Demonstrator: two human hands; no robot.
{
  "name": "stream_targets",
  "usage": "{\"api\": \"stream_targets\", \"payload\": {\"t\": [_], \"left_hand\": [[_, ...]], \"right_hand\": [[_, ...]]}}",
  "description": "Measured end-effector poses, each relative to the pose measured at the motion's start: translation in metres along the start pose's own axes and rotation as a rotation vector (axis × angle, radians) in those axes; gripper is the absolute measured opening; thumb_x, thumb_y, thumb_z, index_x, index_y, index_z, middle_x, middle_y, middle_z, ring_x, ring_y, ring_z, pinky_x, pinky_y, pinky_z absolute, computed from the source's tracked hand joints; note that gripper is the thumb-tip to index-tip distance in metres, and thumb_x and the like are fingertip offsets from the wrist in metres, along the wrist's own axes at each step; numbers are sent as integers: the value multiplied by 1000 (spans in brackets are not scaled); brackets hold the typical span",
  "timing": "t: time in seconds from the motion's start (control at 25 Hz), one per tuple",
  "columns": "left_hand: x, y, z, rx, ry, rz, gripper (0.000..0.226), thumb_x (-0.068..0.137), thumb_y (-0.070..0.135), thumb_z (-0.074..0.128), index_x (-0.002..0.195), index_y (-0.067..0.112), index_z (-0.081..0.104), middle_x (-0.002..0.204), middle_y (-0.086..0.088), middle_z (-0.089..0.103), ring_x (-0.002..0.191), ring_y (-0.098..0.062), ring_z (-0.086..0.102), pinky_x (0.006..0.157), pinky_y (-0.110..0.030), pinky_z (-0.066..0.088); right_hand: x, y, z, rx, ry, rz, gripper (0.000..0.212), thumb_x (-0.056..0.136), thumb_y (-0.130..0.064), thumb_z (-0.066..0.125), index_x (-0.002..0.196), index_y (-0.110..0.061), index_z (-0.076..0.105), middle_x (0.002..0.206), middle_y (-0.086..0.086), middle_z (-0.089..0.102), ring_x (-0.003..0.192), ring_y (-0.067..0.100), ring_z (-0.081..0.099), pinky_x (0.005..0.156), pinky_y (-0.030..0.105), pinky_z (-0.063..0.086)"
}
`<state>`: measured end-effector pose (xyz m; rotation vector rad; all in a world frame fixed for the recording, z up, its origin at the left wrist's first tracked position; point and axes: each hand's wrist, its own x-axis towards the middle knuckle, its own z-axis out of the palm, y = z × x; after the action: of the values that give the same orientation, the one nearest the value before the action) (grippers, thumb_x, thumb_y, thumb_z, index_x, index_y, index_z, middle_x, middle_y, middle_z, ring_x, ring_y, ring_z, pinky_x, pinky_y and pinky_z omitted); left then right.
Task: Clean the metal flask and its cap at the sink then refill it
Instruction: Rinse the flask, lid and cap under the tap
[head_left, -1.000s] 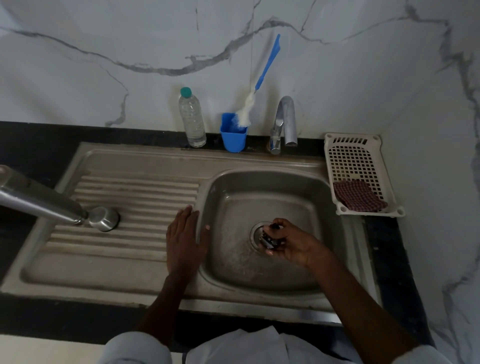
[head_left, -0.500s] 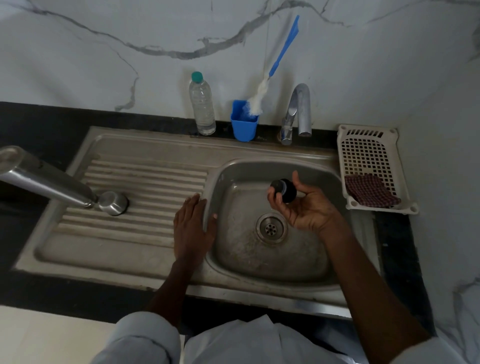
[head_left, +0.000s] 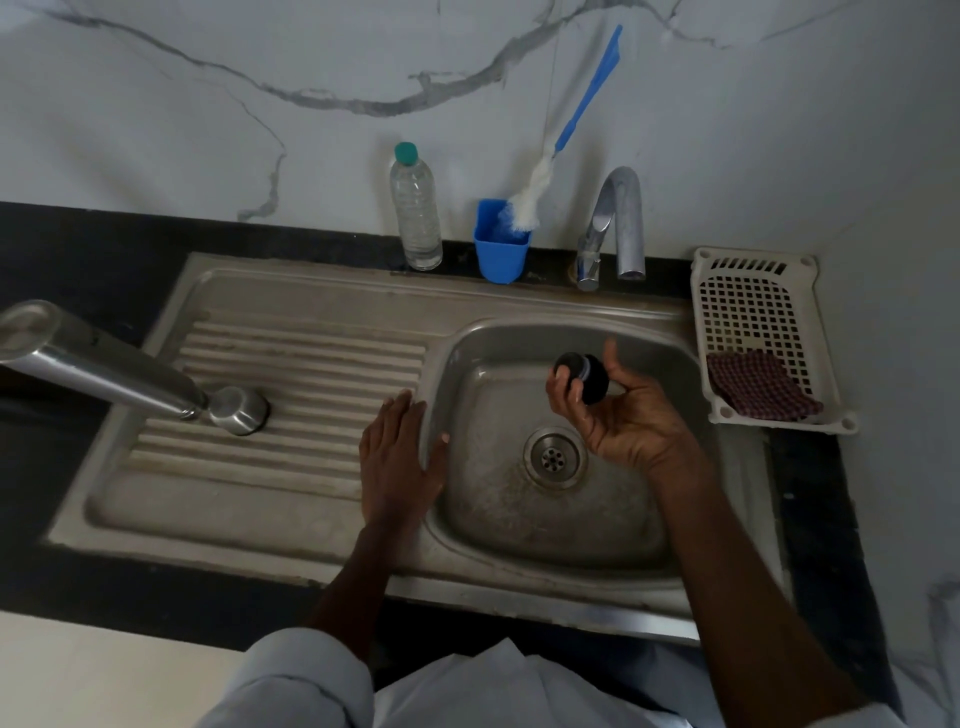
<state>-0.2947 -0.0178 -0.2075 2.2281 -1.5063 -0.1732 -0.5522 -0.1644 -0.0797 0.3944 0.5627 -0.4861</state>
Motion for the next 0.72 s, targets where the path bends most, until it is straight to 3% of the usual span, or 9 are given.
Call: {"api": "stream_targets", "payload": {"t": [0.16, 0.36, 0.48, 0.56, 0.64, 0.72], "left_hand": [[0, 3, 0, 20, -34, -17, 59, 97, 51, 55, 144, 16, 58, 162, -6, 45, 150, -29, 39, 120, -49, 34], [2, -1, -8, -18, -87, -25, 62, 98, 56, 48, 147, 18, 56, 163, -5, 43, 152, -26, 36, 123, -46, 30], [1, -2, -13, -143, -122, -62, 62, 100, 59, 45, 147, 20, 56, 164, -1, 42, 154, -22, 34, 125, -43, 28], [2, -9, -24, -294, -83, -71, 56, 101, 53, 48, 143, 18, 60, 157, -1, 50, 149, -22, 42, 124, -36, 29], [-2, -35, -40, -308, 56, -13, 44, 102, 41, 51, 134, 15, 66, 146, -5, 60, 138, -23, 52, 120, -26, 29], [-11, -73, -58, -239, 161, 24, 38, 101, 32, 52, 128, 11, 69, 137, -9, 66, 130, -27, 58, 116, -25, 32]], "right_hand": [[14, 16, -14, -47, 62, -26, 71, 75, -24, 91, 132, -2, 56, 117, 20, 64, 91, 33, 73, 67, 38, 65], [23, 42, -3, -307, 298, -281, 46, 88, -34, 78, 119, -3, 64, 111, 19, 69, 94, 30, 70, 68, 35, 63], [47, 63, -21, -896, 641, -542, 38, 83, -21, 84, 113, -2, 70, 92, 12, 71, 80, 25, 67, 68, 34, 57], [61, 77, -30, -1377, 809, -740, 46, 75, -25, 90, 115, -12, 71, 97, 5, 69, 82, 20, 63, 74, 32, 53], [75, 101, -21, -1716, 835, -857, 48, 76, -28, 88, 119, -26, 65, 115, -2, 58, 96, 14, 56, 87, 30, 48], [94, 128, -7, -1853, 712, -975, 57, 76, -23, 88, 126, -25, 61, 120, -4, 55, 102, 13, 54, 89, 26, 42]]}}
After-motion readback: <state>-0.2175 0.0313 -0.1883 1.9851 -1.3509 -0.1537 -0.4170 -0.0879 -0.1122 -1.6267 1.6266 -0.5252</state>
